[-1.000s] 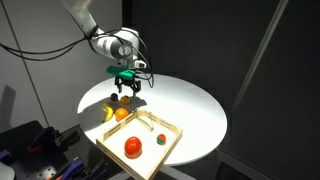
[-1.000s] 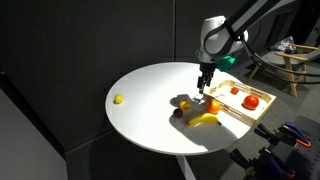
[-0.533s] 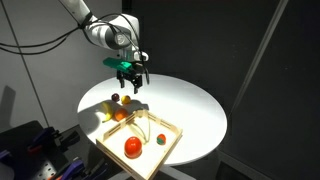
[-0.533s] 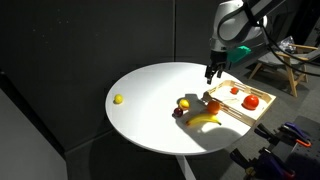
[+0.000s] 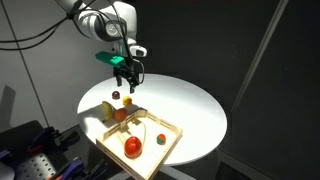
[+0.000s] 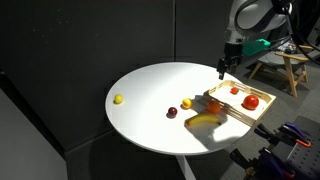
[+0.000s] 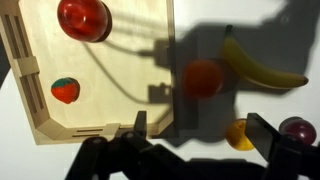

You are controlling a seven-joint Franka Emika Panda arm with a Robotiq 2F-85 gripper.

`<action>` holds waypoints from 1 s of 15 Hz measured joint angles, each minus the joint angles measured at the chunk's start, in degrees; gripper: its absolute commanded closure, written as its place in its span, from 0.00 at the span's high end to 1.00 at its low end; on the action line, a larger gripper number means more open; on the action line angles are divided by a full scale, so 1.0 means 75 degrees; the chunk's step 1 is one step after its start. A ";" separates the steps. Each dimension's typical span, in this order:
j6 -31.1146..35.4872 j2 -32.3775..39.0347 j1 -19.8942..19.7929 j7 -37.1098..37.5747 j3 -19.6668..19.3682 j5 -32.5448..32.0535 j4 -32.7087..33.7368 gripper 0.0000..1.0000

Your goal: Remove the plum from the crate and put it on the table

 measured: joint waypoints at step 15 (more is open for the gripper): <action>-0.1214 -0.1541 -0.0021 -0.0782 -0.0021 0.0000 -0.0576 1.00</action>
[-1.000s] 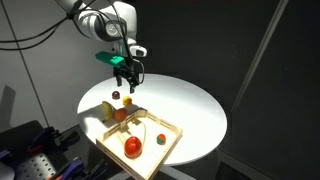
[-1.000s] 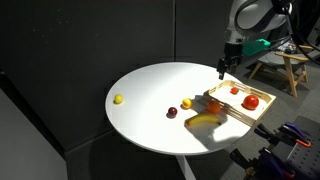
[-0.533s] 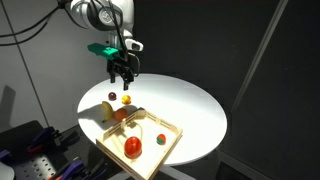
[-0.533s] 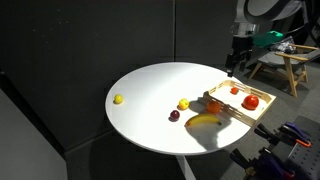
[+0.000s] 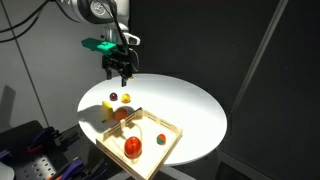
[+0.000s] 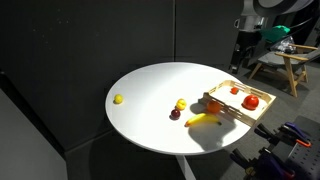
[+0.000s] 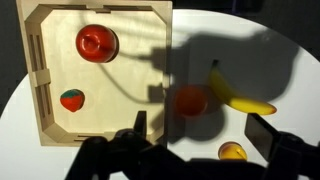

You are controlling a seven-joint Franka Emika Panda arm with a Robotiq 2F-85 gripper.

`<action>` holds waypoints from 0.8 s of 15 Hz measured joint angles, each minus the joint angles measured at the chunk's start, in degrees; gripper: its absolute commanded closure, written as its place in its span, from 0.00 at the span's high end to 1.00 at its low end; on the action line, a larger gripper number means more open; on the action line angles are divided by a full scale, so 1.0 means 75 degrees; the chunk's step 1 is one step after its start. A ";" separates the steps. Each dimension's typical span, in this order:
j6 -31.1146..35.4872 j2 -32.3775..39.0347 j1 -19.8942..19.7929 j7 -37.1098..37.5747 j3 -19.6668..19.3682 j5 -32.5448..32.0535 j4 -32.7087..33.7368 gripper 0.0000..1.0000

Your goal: Remove the plum from the crate and put it on the table

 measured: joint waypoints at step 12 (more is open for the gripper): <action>0.0000 -0.0952 0.0000 -0.0090 -0.0026 0.0056 -0.0339 1.00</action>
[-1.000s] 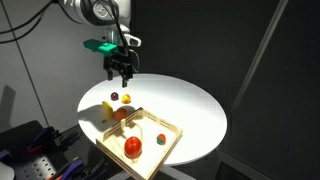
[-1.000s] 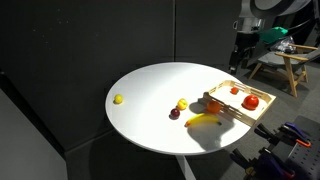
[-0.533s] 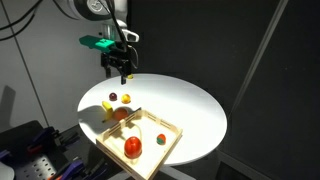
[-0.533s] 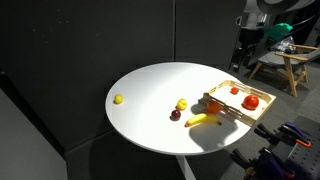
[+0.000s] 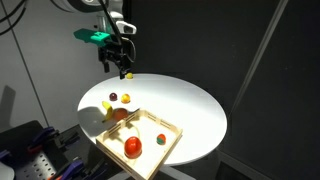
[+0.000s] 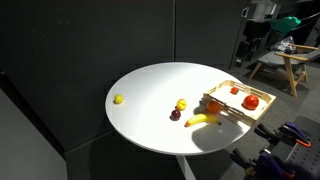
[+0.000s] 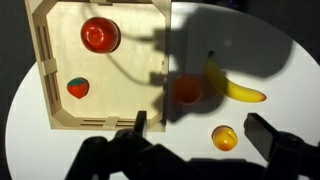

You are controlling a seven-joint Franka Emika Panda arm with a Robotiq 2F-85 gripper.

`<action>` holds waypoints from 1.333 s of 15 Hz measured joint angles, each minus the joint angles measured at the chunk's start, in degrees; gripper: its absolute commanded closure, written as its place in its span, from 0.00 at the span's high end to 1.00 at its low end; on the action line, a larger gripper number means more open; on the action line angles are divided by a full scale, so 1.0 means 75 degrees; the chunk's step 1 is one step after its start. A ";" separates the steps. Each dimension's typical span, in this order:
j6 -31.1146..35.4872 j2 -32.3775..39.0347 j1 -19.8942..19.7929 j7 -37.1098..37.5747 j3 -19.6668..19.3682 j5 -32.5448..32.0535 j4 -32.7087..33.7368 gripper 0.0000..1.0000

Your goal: Remove the plum from the crate and put it on the table

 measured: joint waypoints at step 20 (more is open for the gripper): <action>-0.0054 -0.0399 -0.0038 0.0537 -0.0082 0.0313 -0.0108 1.00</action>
